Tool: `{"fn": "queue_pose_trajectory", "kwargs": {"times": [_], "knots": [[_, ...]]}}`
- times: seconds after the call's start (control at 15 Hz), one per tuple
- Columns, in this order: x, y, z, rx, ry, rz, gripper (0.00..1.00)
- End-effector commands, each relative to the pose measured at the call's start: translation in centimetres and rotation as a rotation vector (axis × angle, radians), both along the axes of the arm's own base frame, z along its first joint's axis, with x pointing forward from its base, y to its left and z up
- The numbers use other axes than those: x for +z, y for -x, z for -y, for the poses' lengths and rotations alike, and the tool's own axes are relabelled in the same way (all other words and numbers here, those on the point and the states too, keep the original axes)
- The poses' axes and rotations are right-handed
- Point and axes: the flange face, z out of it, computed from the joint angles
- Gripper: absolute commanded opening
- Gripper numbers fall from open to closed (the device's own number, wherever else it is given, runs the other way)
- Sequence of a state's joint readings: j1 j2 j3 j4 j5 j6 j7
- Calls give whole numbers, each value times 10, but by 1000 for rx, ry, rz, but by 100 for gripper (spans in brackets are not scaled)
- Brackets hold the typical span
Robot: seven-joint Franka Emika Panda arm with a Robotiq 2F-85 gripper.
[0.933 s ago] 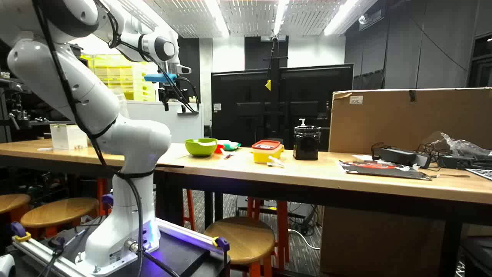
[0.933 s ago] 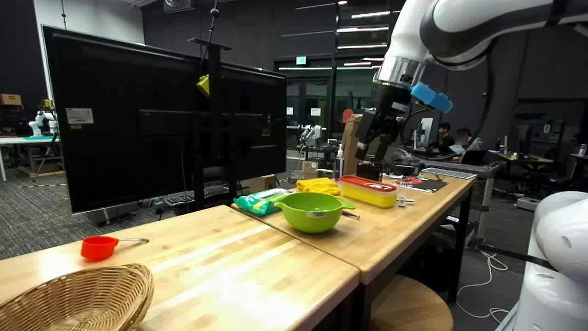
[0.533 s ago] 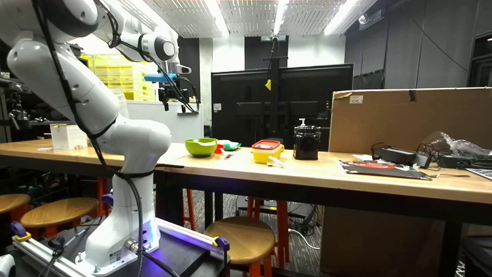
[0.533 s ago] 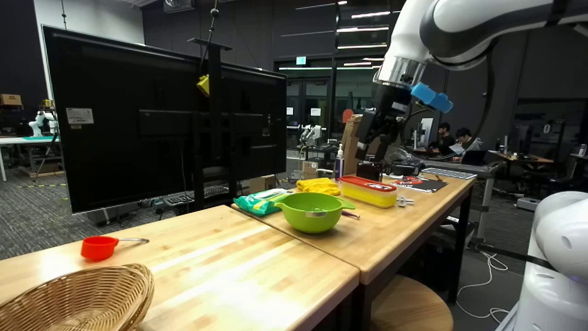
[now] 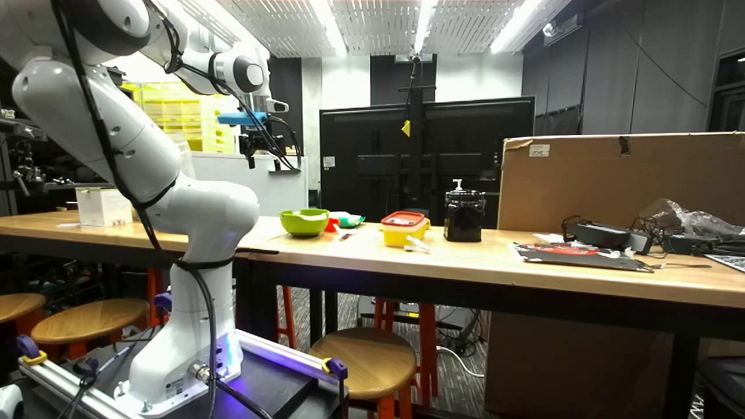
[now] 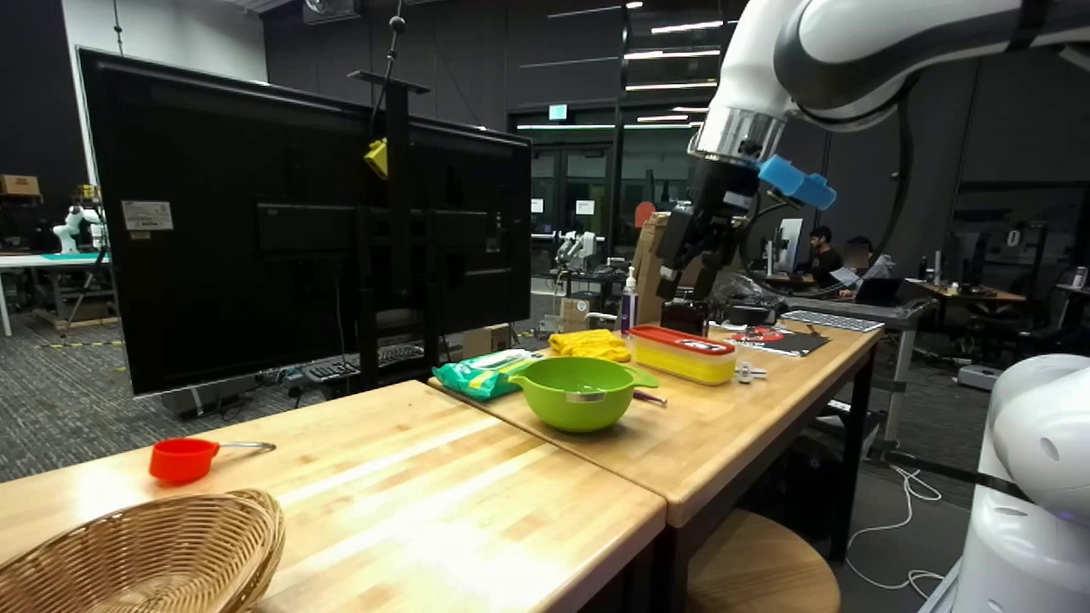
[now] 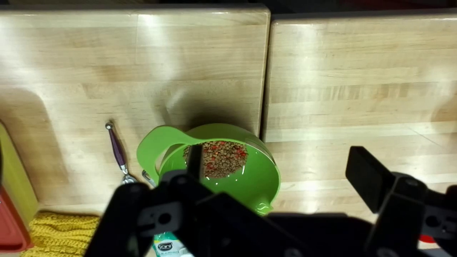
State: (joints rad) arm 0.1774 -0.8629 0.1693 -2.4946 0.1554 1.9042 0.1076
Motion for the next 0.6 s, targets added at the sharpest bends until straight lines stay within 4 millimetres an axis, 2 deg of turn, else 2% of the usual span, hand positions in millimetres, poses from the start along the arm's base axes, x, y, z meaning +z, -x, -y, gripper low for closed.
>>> {"fn": "queue_pose_trajectory", "kwargs": {"times": [0.0,0.2,0.4,0.53], "knots": [[-5,-26,-17,31,90,6,100],[-13,-75,-22,48,162,16,100],[-21,-139,-8,12,183,25,100],[-22,-180,-10,-5,171,21,100]]}}
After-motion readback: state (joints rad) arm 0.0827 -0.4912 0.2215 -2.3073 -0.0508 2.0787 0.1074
